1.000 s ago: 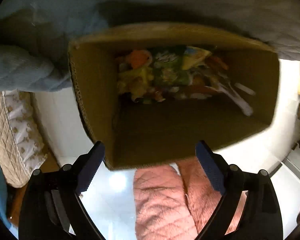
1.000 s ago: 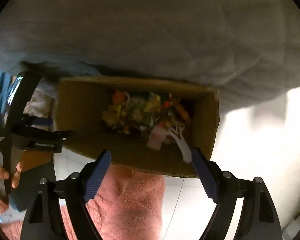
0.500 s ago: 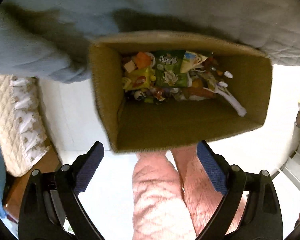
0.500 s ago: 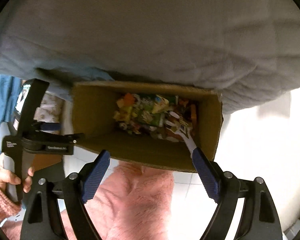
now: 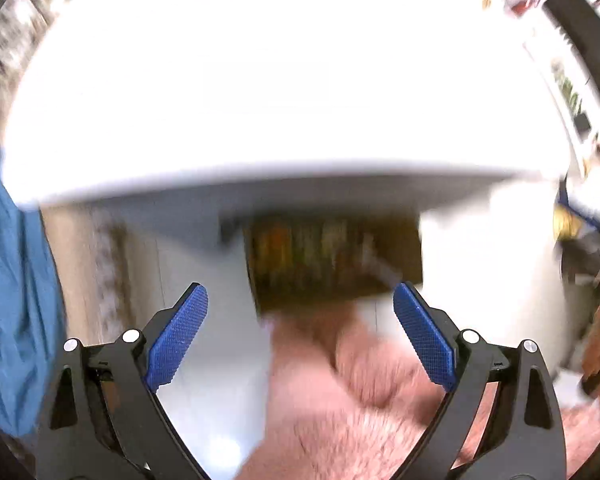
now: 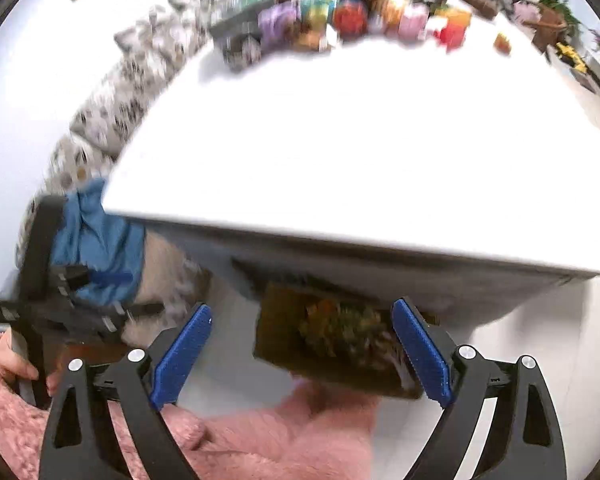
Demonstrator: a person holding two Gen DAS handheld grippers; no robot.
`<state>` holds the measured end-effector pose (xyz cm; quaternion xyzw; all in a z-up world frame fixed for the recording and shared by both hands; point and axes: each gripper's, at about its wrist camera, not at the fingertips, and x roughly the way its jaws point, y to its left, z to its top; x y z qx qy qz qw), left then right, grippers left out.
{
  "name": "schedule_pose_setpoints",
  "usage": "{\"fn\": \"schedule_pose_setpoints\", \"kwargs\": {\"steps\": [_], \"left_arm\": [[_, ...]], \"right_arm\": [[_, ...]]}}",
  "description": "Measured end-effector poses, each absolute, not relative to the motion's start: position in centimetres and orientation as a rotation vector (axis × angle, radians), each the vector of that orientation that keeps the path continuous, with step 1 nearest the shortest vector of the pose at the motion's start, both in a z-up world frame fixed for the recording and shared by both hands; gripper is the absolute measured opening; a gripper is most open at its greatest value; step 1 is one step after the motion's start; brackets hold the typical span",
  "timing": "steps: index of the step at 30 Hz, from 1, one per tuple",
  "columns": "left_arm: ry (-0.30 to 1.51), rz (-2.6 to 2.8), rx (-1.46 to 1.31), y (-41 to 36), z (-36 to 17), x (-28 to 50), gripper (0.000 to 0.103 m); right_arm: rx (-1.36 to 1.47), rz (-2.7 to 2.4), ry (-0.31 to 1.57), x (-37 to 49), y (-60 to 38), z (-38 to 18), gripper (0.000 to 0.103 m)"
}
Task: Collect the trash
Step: 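Raise both tools to the table and grasp the brown snack wrapper with the left gripper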
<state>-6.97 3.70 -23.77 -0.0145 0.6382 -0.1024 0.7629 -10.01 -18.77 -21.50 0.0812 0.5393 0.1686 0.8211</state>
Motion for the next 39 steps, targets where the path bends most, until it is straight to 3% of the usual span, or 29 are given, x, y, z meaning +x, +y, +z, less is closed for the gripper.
{"fn": "schedule_pose_setpoints", "kwargs": {"steps": [3, 11, 20, 22, 23, 27, 33, 39], "left_arm": [[1.233, -0.159, -0.062, 4.1, -20.9, -0.6, 0.094], [1.198, 0.038, -0.153, 4.3, -23.2, 18.3, 0.094], [1.268, 0.143, -0.128, 4.2, -27.2, 26.9, 0.092], [1.253, 0.126, -0.085, 4.0, -27.3, 27.1, 0.079], [1.235, 0.125, -0.062, 3.9, -27.0, 27.0, 0.06], [1.219, 0.033, -0.15, 5.3, -26.7, 25.1, 0.042], [1.175, -0.063, -0.122, 7.1, -25.0, 16.7, 0.042], [1.098, -0.111, -0.139, 8.3, -21.0, 7.1, 0.042]], "right_arm": [[0.198, 0.331, 1.092, -9.4, -19.0, -19.7, 0.091], [0.217, 0.262, 1.027, -10.3, -19.8, -17.9, 0.091], [0.229, 0.198, 0.999, -11.8, -20.9, -17.5, 0.091], [0.241, 0.188, 1.007, -11.9, -21.1, -17.8, 0.091], [0.244, 0.187, 1.012, -11.7, -21.1, -17.9, 0.091], [0.243, 0.202, 1.01, -10.7, -20.9, -18.0, 0.091], [0.116, 0.3, 1.043, -4.1, -17.7, -18.9, 0.091], [0.009, 0.327, 1.07, 8.0, -12.9, -21.7, 0.094]]}}
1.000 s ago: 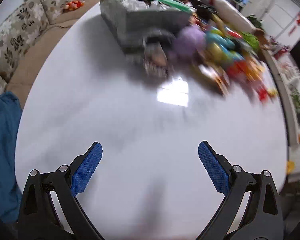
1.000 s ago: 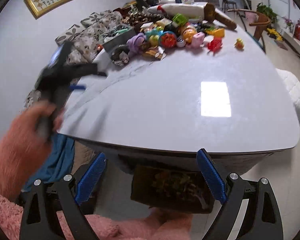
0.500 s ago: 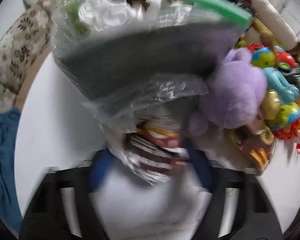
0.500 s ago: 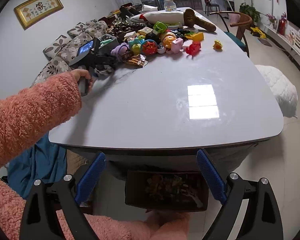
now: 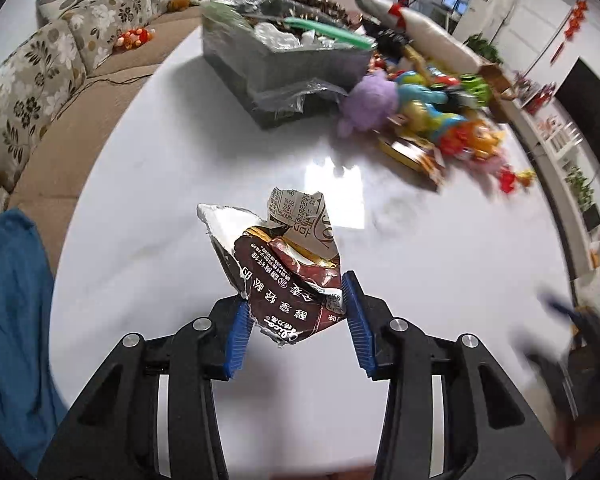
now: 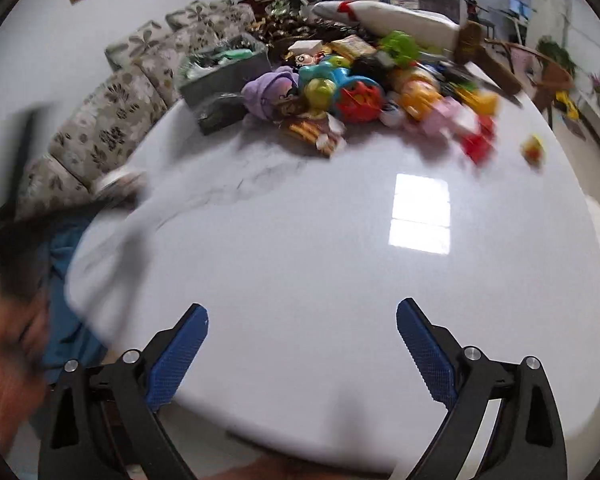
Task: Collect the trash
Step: 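Raise both tools to the table and grasp the brown snack wrapper with the left gripper, then lower the left tool to the cardboard box and release the brown wrapper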
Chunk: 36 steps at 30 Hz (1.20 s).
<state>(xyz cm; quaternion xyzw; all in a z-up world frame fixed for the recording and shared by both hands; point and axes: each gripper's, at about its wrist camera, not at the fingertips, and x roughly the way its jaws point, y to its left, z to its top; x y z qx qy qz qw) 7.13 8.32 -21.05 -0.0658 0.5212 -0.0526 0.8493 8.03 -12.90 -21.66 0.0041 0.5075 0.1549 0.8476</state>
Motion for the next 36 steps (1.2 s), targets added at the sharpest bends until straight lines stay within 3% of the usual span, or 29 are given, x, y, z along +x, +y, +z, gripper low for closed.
{"fn": "schedule_pose_setpoints", "kwargs": {"steps": [8, 9, 11, 15, 17, 18, 36], "left_arm": [[1.116, -0.056, -0.238, 11.6, -18.8, 0.0, 0.042], [1.121, -0.036, -0.25, 12.1, -18.9, -0.7, 0.042], [1.124, -0.017, -0.261, 12.9, -18.9, -1.6, 0.042], [1.13, 0.007, -0.286, 14.0, -19.5, -2.4, 0.042], [1.128, 0.009, -0.295, 14.3, -19.7, -2.6, 0.042], [1.127, 0.011, -0.289, 14.3, -19.8, -2.6, 0.042], [1.108, -0.252, -0.107, 6.6, -18.8, -1.6, 0.042]], "right_arm": [[-0.135, 0.222, 1.084, 21.4, -6.6, -25.4, 0.093], [-0.151, 0.193, 1.091, 22.6, -6.4, -25.9, 0.088], [-0.155, 0.182, 1.106, 23.8, -6.5, -26.2, 0.076], [-0.114, 0.169, 1.135, 23.8, -7.7, -26.0, 0.032], [-0.049, 0.213, 1.156, 22.8, -8.8, -25.6, 0.017], [-0.034, 0.224, 1.169, 22.3, -9.2, -25.5, 0.002], [0.211, 0.419, 1.02, 1.0, -17.4, -15.1, 0.001]]}}
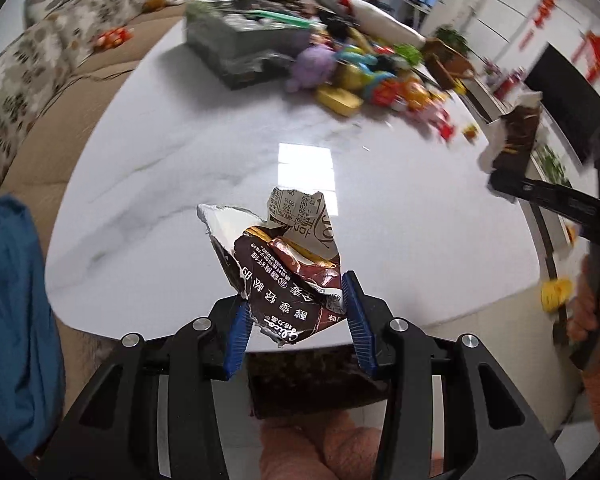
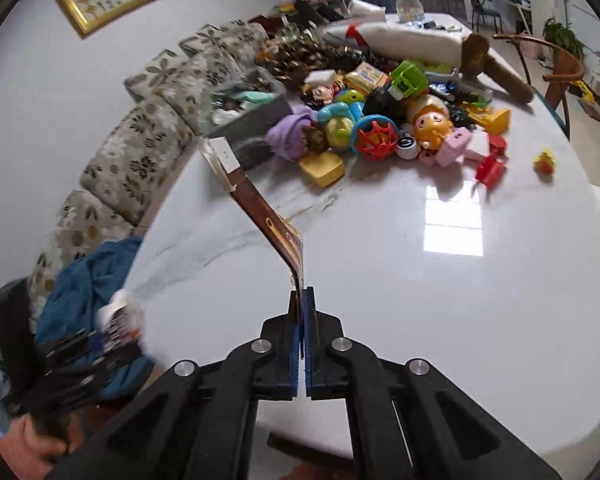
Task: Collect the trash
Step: 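Lower the left tool to the cardboard box and release the brown wrapper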
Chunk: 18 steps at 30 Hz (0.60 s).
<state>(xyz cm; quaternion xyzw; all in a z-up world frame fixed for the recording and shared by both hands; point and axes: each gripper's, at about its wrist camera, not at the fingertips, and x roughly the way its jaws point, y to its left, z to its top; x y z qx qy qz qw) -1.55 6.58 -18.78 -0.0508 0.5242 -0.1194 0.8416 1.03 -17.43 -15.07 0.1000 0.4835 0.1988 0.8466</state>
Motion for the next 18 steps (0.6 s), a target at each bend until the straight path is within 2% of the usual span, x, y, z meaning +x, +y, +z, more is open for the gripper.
{"fn": "schedule_pose_setpoints", "kwargs": {"steps": [5, 9, 14, 18], "left_arm": [[1.134, -0.379, -0.049, 4.1, -18.9, -4.3, 0.042], [1.163, -0.501, 0.022, 2.0, -20.0, -7.7, 0.042], [1.271, -0.574, 0.08, 0.3, -24.4, -10.5, 0.042], [1.357, -0.596, 0.117, -0.5, -29.9, -11.9, 0.042]], "right_arm": [[0.188, 0.434, 1.039, -4.7, -18.1, -15.0, 0.001], [0.169, 0.431, 1.116, -8.9, -18.1, -17.5, 0.001], [0.198, 0.412, 1.28, -13.7, -18.2, -23.5, 0.001], [0.216, 0.363, 1.397, -15.6, -18.3, -29.5, 0.001]]}}
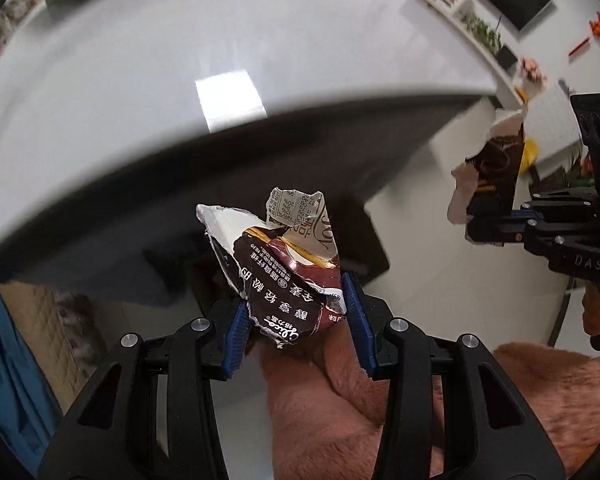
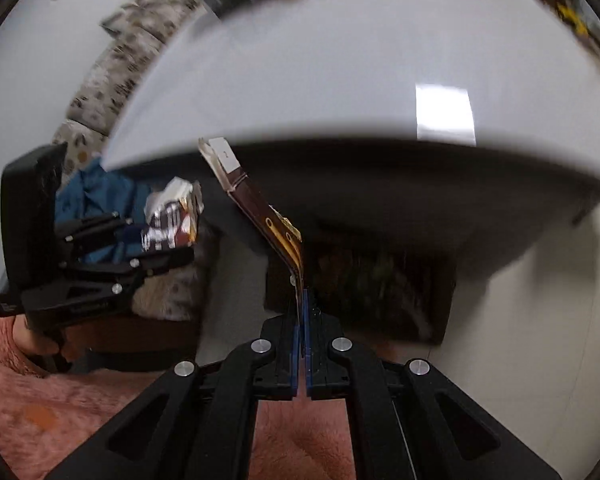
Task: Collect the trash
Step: 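Lower the left tool to the cardboard box and release the brown wrapper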
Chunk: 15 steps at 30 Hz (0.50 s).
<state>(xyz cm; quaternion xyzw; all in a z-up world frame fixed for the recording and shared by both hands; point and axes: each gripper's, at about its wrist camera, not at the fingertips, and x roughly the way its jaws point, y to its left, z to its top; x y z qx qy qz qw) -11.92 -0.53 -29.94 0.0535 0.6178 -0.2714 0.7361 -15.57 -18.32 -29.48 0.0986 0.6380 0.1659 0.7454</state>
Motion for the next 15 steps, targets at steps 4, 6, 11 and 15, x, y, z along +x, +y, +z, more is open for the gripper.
{"fn": "schedule_pose_setpoints", "kwargs": {"steps": [4, 6, 11, 15], "left_arm": [[1.47, -0.569, 0.152, -1.3, -38.3, -12.1, 0.042], [1.523, -0.542, 0.168, -1.7, -42.6, -11.8, 0.042], [1.658, -0.438, 0.151, -1.8, -52.8, -9.8, 0.043], [1.821, -0.3, 0.143, -1.2, -60.0, -9.0, 0.079]], "right_arm": [[0.234, 0.295, 1.507, -15.6, -18.6, -37.7, 0.001], [0.229, 0.252, 1.547, -15.1, -18.6, -42.0, 0.002], [0.252, 0.173, 1.619, -13.1, -18.9, -50.7, 0.002], [0.222, 0.068, 1.641, -12.1, -19.0, -55.8, 0.077]]}}
